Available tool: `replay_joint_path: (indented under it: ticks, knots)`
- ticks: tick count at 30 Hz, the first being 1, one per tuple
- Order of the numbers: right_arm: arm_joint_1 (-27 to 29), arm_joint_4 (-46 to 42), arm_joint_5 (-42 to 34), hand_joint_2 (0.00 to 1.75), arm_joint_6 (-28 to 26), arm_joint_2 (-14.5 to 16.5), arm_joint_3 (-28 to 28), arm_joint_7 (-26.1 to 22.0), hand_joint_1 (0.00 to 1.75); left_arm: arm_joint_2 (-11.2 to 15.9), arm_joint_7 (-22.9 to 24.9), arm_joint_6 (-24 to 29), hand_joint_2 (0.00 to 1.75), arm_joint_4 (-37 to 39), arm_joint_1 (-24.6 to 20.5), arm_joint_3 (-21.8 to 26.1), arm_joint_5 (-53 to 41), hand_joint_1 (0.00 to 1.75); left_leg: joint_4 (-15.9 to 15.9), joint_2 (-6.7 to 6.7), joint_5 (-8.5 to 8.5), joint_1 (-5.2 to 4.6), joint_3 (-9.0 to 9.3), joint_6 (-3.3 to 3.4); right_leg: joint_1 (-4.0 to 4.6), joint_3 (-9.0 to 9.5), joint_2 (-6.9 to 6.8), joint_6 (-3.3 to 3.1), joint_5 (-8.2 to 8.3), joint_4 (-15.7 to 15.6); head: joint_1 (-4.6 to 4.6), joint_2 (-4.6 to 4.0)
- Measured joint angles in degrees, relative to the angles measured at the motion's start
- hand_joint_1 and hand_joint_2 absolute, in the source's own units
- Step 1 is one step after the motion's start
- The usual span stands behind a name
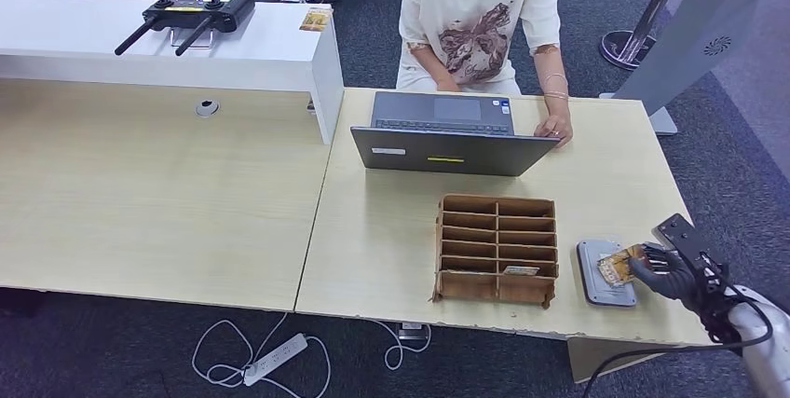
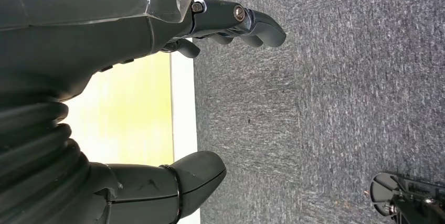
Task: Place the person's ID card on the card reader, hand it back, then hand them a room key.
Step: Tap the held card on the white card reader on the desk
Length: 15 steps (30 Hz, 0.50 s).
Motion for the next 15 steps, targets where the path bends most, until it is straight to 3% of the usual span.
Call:
replay_joint_path:
  ticks: [15]
  knots:
    - [0.3, -0.1, 1.6, 1.75, -1.6, 0.0, 1.1, 0.5, 1.75, 0.0, 0.0, 0.0, 1.75, 0.0, 0.0, 0.0, -0.3, 0.0, 0.0, 0.0, 0.0, 0.0, 0.01, 0.0, 0.0, 0.01, 0.0, 0.0, 0.0, 0.0, 0.0, 0.0]
